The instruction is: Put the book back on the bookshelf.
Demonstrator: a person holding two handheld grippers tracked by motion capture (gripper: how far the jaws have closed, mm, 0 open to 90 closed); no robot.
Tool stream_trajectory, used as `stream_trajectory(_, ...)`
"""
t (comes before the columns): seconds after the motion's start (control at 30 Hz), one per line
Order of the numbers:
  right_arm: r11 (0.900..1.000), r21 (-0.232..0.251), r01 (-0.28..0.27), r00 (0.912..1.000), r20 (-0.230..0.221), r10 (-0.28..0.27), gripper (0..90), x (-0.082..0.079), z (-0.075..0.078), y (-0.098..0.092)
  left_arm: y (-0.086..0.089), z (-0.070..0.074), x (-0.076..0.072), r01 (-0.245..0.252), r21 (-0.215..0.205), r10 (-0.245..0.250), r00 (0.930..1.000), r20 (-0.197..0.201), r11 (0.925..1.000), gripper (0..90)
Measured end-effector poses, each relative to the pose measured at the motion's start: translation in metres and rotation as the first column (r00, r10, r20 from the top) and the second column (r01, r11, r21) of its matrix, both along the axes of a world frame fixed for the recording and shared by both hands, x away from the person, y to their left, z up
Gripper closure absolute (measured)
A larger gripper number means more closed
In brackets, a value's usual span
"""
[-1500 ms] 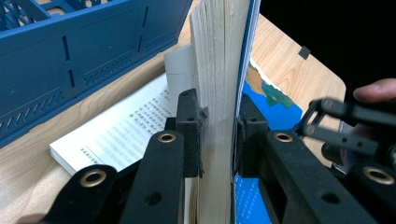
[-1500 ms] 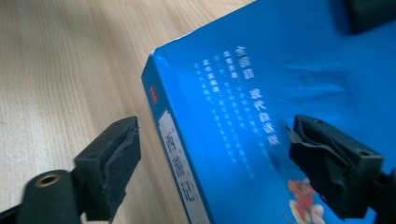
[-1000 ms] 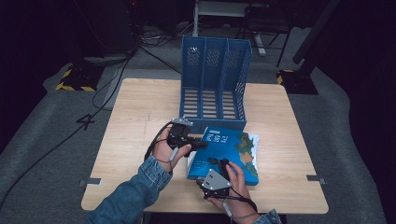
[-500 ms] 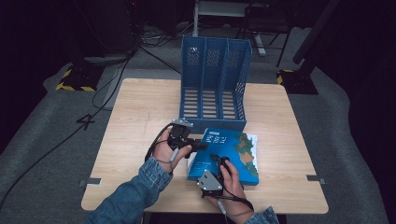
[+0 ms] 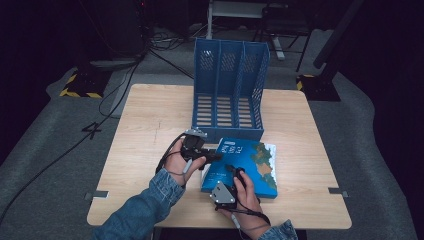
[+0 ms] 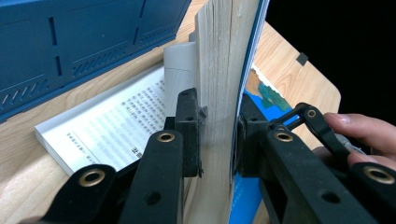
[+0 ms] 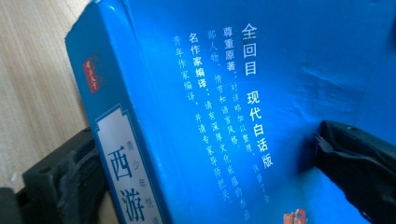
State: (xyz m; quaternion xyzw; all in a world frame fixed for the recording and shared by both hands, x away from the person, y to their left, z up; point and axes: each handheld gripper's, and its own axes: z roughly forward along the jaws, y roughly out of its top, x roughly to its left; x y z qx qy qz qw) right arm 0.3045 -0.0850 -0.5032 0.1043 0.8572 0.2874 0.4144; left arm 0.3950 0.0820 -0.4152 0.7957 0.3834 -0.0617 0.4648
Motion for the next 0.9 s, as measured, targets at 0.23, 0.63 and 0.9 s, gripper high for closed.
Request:
stream_trajectory(0.23, 1.000, -0.006, -0.015, 0.9986, 0.051, 0.015, 0.0, 0.000, -0.003, -0.001, 0.002, -0.002, 0.002, -0.012, -0.027, 0.012, 0.9996, -0.026, 0.9996, 75.3)
stream_trajectory(0.63, 0.999, -0.039, -0.004, 0.9980, 0.063, 0.007, 0.4, 0.003, -0.002, 0.002, 0.002, -0.006, 0.001, -0.041, -0.051, 0.041, 0.9991, 0.005, 0.9979, 75.2)
stream_trajectory(0.9, 0.990, -0.135, -0.040, 0.9990, -0.022, 0.038, 11.6, 0.004, 0.008, 0.004, 0.001, -0.011, 0.002, -0.059, -0.023, 0.059, 0.9978, 0.029, 0.9980, 75.5)
